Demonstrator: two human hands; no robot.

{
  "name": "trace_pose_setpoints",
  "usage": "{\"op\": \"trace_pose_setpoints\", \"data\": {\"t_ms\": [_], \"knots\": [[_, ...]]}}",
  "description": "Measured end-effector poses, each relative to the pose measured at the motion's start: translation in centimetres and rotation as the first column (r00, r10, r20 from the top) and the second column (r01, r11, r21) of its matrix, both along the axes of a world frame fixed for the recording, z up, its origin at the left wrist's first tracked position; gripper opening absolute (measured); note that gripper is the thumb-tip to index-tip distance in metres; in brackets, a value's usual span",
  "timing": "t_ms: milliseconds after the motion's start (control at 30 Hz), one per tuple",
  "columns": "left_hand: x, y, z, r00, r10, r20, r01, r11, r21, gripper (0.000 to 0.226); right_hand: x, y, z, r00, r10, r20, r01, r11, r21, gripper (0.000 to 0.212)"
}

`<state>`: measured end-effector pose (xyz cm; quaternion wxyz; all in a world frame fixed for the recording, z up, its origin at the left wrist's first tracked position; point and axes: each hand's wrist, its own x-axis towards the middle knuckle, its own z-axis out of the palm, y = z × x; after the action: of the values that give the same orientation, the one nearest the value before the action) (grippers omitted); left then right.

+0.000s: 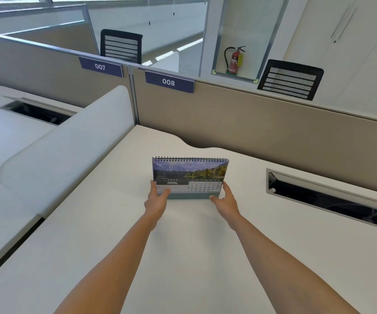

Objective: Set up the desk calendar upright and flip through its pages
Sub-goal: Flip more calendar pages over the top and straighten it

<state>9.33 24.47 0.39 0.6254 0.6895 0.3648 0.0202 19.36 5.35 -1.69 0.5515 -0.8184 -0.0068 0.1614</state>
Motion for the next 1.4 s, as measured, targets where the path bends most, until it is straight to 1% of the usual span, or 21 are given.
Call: {"op": "trace_pose_setpoints", "data": {"t_ms": [400,467,533,600,667,733,833,933,1033,1067,1100,1167,1267,1400], "knots": [[-1.1,-1.5,0.1,1.000,-0.005,-0.019,0.005,1.000,0.024,0.070,-0.1,-0.5,0.3,1.000,0.014,-0.014,-0.014,1.000,-0.020,0.064],[-1.3,-1.8,0.2,1.000,0.014,-0.014,-0.014,1.000,0.021,0.069,-0.1,-0.6,0.3,1.000,0.017,-0.018,-0.018,1.000,-0.014,0.063],[-1.5,-2.0,0.4,0.997,0.075,-0.011,-0.074,0.997,0.033,0.068,-0.1,-0.6,0.4,1.000,0.011,-0.019,-0.012,1.000,-0.009,0.061],[-1.7,-2.0,0.4,0.990,0.138,-0.025,-0.136,0.988,0.072,0.060,-0.1,-0.8,0.5,1.000,-0.002,-0.030,0.002,1.000,-0.009,0.057],[-2.2,-1.8,0.3,0.988,0.147,-0.048,-0.140,0.981,0.131,0.046,-0.1,-1.0,0.6,0.999,-0.009,-0.041,0.008,1.000,-0.011,0.055],[-2.8,-1.3,0.2,0.995,0.097,-0.032,-0.089,0.978,0.190,0.036,-0.1,-1.3,0.5,0.999,-0.019,-0.042,0.018,1.000,-0.015,0.054],[-3.6,-0.6,0.3,1.000,0.024,0.008,-0.025,0.973,0.231,0.031,0.0,-2.0,0.5,0.997,-0.025,-0.067,0.024,1.000,-0.018,0.053],[-4.2,-0.1,0.6,0.999,0.030,0.017,-0.033,0.971,0.237,0.026,0.0,-2.9,0.8,0.990,0.001,-0.144,-0.003,1.000,-0.010,0.040],[-4.6,0.5,1.4,0.997,0.062,0.037,-0.068,0.982,0.177,0.024,-0.3,-4.2,1.5,0.977,0.035,-0.212,-0.028,0.999,0.036,0.018],[-4.7,0.7,1.6,0.997,0.063,0.049,-0.069,0.986,0.149,0.023,-0.4,-4.7,1.6,0.974,0.038,-0.223,-0.028,0.998,0.051,0.014],[-4.8,0.8,1.9,0.997,0.057,0.061,-0.064,0.991,0.120,0.022,-0.4,-5.2,1.9,0.972,0.046,-0.232,-0.031,0.997,0.067,0.014],[-5.1,1.0,2.6,0.995,0.046,0.083,-0.051,0.997,0.056,0.019,-0.4,-6.0,2.5,0.965,0.079,-0.251,-0.056,0.994,0.097,0.020],[-5.3,1.2,3.7,0.994,0.075,0.077,-0.070,0.996,-0.062,0.017,-0.4,-6.6,3.7,0.945,0.142,-0.294,-0.106,0.985,0.135,0.028],[-5.2,1.4,4.8,0.990,0.127,0.063,-0.112,0.972,-0.205,0.031,-0.5,-7.3,5.0,0.912,0.202,-0.358,-0.132,0.969,0.209,0.033]]}}
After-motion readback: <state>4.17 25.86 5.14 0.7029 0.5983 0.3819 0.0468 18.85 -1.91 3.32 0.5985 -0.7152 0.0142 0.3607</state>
